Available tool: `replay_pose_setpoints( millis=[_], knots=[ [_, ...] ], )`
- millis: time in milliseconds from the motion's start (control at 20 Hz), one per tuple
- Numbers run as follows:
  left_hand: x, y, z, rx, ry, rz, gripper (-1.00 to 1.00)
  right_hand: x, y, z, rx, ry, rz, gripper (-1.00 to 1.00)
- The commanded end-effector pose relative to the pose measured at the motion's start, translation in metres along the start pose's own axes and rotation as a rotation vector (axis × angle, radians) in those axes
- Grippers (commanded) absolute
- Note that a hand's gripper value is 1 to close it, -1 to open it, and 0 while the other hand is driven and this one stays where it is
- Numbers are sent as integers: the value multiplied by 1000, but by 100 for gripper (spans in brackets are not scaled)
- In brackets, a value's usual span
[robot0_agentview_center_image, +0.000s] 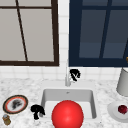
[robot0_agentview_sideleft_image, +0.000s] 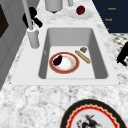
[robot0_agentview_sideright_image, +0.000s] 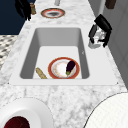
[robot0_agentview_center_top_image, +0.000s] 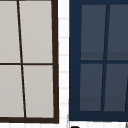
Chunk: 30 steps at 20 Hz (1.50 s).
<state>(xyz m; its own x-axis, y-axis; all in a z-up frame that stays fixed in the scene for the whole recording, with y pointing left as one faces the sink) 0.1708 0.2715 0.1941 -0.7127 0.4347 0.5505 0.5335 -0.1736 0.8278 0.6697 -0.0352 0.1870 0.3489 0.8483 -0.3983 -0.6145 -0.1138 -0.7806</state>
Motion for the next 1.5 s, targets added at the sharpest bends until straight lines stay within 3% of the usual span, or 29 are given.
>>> replay_pose_setpoints(
  millis=[0, 400, 750, 1300, 1400, 1450],
  knots=[
    [0, 0, 0, 0, 0, 0, 0, -14, -25, 4, 50, 31, -13, -100],
    [0, 0, 0, 0, 0, 0, 0, -50, -69, 19, 118, -18, -18, -100],
    [0, 0, 0, 0, 0, 0, 0, -89, -51, 17, 31, -72, -68, -100],
    [0, 0, 0, 0, 0, 0, 0, -150, -13, 23, 35, -112, -109, -100],
    [0, 0, 0, 0, 0, 0, 0, -147, -17, 17, 48, -81, -82, -100],
    [0, 0, 0, 0, 0, 0, 0, -144, -21, 17, 65, -89, -28, -100]
  ],
)
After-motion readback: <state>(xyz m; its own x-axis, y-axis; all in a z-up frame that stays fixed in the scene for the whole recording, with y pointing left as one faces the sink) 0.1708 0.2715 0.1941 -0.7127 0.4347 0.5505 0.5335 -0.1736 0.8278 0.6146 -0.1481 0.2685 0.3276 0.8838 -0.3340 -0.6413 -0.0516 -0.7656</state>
